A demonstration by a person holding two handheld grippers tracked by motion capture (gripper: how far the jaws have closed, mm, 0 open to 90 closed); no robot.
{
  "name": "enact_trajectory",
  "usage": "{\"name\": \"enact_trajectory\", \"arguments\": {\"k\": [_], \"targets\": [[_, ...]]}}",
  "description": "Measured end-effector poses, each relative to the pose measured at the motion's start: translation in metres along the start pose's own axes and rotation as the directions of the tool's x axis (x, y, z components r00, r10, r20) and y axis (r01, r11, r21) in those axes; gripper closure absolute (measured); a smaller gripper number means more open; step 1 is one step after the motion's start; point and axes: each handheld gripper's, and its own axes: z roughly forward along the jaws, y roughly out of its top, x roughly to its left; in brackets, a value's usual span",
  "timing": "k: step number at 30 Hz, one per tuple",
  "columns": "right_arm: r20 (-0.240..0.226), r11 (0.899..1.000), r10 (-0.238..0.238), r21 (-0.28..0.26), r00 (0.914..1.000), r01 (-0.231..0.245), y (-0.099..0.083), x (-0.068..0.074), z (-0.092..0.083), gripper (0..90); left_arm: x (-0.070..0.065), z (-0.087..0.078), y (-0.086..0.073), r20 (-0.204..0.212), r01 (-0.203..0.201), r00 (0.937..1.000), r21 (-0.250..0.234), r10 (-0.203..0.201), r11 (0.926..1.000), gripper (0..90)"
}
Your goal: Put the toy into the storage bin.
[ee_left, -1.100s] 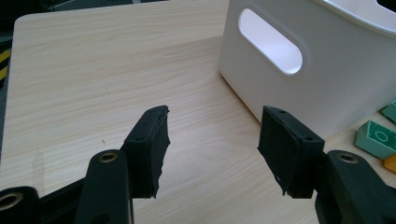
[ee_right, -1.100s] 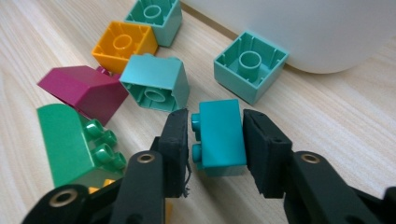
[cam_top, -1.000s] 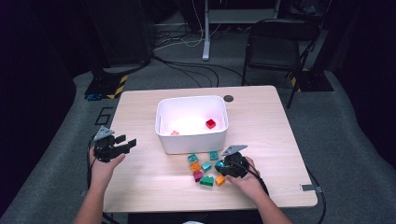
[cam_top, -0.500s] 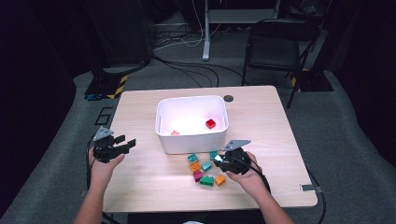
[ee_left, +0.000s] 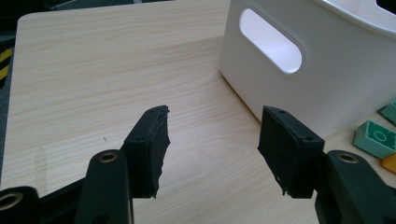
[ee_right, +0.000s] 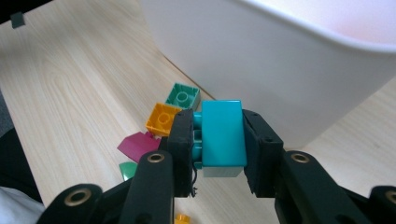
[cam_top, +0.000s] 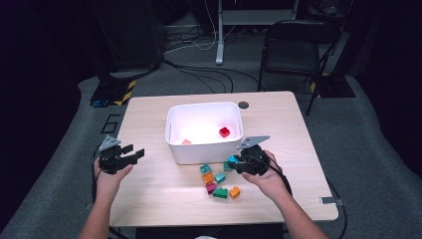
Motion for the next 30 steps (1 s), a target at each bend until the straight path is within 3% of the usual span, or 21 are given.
{"name": "enact_trajectory", "arguments": {"k": [16,30], "targets": [[-0.036,0.999,-0.042,-0.036,0.9985,0.041,0.057,0.002,-0.026,67.0,0.002,-0.003,0.0,-0.004,0.011,0.9999,-0.016,-0.011,0.9998,42.1],[-0.063,0.996,-0.071,-0.057,0.9955,0.067,0.105,0.005,-0.027,67.0,0.003,-0.005,0.0,0.0,0.019,0.9998,-0.02,-0.019,0.9996,42.2]]}}
